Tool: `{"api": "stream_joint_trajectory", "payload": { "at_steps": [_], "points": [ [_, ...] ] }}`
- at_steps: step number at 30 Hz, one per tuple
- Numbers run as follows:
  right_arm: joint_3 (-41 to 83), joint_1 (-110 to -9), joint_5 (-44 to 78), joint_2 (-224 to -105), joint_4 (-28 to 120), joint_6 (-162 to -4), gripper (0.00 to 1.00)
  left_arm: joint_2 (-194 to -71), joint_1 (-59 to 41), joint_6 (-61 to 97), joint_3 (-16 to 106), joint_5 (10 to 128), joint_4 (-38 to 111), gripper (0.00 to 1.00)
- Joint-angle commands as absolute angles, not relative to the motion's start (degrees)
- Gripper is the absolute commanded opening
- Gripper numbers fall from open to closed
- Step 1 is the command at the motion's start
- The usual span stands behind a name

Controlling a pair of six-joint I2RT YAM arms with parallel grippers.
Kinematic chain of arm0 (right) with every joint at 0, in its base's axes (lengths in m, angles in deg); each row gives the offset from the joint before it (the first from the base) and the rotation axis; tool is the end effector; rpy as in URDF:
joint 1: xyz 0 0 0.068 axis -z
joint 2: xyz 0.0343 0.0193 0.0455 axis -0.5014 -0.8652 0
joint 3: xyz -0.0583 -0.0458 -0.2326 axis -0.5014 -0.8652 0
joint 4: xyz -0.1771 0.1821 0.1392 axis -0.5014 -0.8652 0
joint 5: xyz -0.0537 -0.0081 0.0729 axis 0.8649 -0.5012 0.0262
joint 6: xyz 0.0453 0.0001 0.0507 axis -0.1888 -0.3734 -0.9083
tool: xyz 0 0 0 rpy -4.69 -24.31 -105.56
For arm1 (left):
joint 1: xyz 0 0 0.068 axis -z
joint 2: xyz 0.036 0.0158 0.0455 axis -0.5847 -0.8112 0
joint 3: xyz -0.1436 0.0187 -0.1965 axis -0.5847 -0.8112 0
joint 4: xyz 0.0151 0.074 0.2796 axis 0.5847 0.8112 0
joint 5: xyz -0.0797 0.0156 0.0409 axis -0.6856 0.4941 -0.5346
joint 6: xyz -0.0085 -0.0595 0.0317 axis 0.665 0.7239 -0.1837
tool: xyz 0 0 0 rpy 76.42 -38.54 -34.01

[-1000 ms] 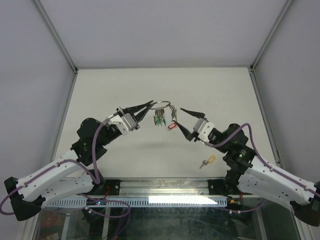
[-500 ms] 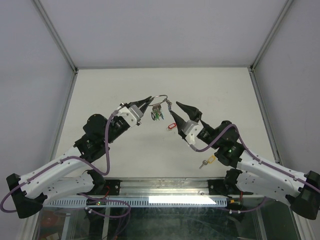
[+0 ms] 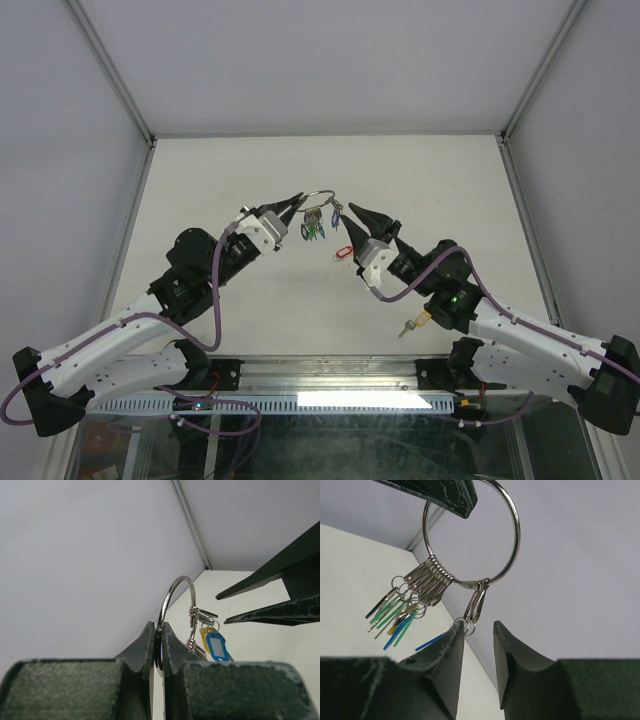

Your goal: Put the keys on the keyring

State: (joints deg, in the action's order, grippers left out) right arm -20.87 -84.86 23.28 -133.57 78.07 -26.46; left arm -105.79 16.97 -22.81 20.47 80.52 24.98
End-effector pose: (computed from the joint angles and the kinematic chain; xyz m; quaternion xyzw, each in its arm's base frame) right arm 0.1578 0.2255 0.3072 -0.4864 0.3646 0.0426 0.7929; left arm 0.1642 -0.2111 0.3700 0.3967 0.4885 -0.1421 0.7640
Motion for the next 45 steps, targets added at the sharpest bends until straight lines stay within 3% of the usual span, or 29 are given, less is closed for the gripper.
{"api": "stream_joint_trajectory", "payload": {
  "at_steps": [1, 45],
  "points": [
    [-18.34, -85.20, 24.70, -133.71, 82.52, -25.43, 0.32, -105.30, 16.43, -23.06, 24.00, 80.74, 20.77, 0.00],
    [-18.18, -85.24, 27.60, -135.56, 85.49, -25.19, 0.32, -105.05, 16.46, -23.29, 23.69, 79.53, 20.60, 0.00]
  ]
}}
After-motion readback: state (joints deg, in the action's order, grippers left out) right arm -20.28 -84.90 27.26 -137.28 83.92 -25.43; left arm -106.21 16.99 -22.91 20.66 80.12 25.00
